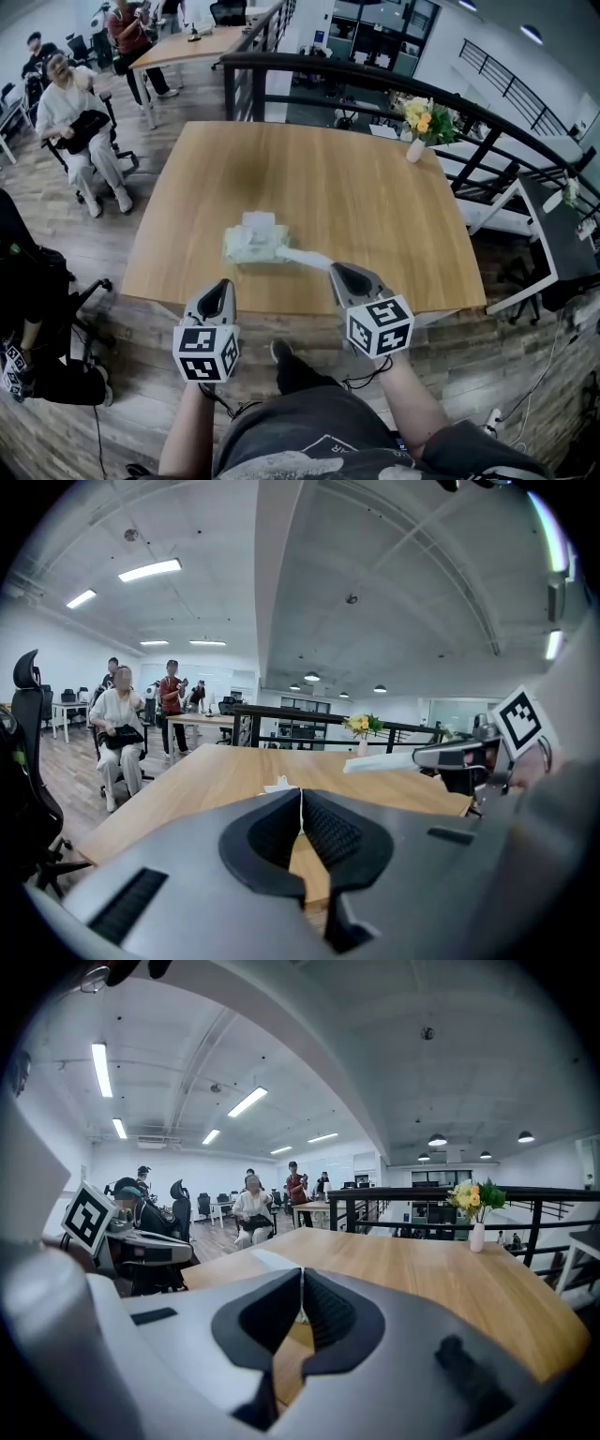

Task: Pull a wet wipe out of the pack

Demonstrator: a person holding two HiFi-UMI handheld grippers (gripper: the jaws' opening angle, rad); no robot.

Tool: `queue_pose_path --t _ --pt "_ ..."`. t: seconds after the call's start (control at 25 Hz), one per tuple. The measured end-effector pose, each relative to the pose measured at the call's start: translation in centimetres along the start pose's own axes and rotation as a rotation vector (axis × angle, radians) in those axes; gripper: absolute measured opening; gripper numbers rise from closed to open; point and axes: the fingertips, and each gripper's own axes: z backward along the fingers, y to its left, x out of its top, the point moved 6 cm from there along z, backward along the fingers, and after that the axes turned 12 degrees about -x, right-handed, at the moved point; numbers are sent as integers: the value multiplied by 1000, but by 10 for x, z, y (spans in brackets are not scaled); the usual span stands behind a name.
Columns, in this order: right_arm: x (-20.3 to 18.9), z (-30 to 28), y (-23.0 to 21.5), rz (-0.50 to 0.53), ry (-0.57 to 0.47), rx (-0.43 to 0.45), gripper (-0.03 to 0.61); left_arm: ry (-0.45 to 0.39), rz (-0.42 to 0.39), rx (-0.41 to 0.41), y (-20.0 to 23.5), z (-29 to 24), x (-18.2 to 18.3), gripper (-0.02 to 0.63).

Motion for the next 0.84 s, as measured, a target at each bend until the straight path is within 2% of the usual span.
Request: queue_pose_path --t 0.84 --pt "-25 54 29 26 9 -4 28 -11 -46 -14 -31 47 -17 15"
